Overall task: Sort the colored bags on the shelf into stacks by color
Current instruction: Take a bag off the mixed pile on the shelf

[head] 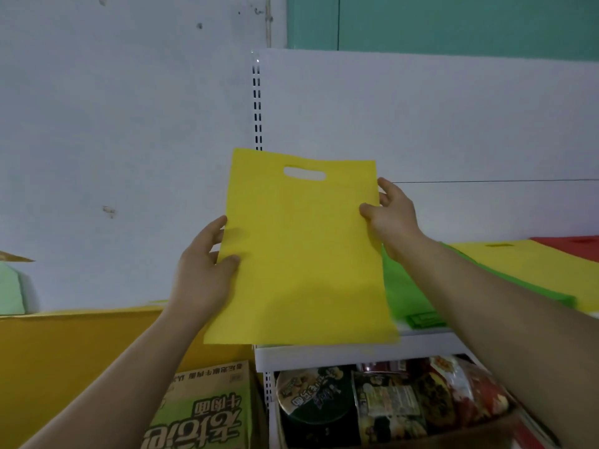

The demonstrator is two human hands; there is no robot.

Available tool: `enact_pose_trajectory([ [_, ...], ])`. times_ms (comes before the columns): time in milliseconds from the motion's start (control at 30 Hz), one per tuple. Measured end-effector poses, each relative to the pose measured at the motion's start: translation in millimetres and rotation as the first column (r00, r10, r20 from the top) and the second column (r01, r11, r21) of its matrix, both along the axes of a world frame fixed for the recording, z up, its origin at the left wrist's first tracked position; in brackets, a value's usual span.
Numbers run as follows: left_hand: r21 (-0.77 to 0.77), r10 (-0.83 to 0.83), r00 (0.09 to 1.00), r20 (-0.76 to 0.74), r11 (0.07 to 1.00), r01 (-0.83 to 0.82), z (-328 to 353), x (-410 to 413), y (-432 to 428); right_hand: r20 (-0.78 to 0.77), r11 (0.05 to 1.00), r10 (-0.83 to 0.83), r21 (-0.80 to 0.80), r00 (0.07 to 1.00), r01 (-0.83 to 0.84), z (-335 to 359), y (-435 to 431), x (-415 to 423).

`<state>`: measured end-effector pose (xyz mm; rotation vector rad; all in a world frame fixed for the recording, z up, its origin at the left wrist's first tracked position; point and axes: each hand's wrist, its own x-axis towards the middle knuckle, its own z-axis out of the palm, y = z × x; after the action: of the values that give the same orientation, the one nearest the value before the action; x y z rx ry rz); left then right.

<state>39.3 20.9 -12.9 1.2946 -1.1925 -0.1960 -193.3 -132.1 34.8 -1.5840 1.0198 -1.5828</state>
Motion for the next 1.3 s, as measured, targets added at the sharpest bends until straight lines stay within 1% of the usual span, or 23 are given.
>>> enact_pose_trajectory([
  [167,0.010,-0.082,0.996,0.024,0.997,0.082,-2,-36,-3,0.026,0.997,-0.073,-0.034,0.997,0.073,-1,14,-47],
  [300,-0.011,-0.140,0.989,0.041,0.990,0.141,9,-84,-11,0.060,0.990,-0.132,-0.047,0.989,0.135,6,27,-104],
  [467,-0.041,-0.234,0.971,0.038,0.971,0.236,14,-169,-24,0.059,0.972,-0.225,-0.057,0.973,0.228,14,44,-197],
  [733,-0.025,-0.397,0.918,-0.010,0.918,0.397,-1,-316,-47,0.020,0.937,-0.347,-0.032,0.938,0.347,3,64,-354],
  [900,0.003,-0.466,0.884,-0.034,0.885,0.466,-10,-392,-63,0.008,0.915,-0.404,-0.002,0.915,0.404,-5,74,-432],
  [1000,0.020,-0.503,0.864,-0.030,0.864,0.503,-11,-426,-73,0.008,0.899,-0.437,0.006,0.899,0.437,-7,71,-465],
  [1100,0.034,-0.506,0.862,-0.004,0.862,0.506,-8,-448,-86,0.016,0.883,-0.469,0.012,0.883,0.468,-8,61,-487],
  [1300,0.071,-0.491,0.871,0.035,0.870,0.488,-2,-465,-124,0.021,0.876,-0.482,0.036,0.876,0.481,-12,21,-504],
])
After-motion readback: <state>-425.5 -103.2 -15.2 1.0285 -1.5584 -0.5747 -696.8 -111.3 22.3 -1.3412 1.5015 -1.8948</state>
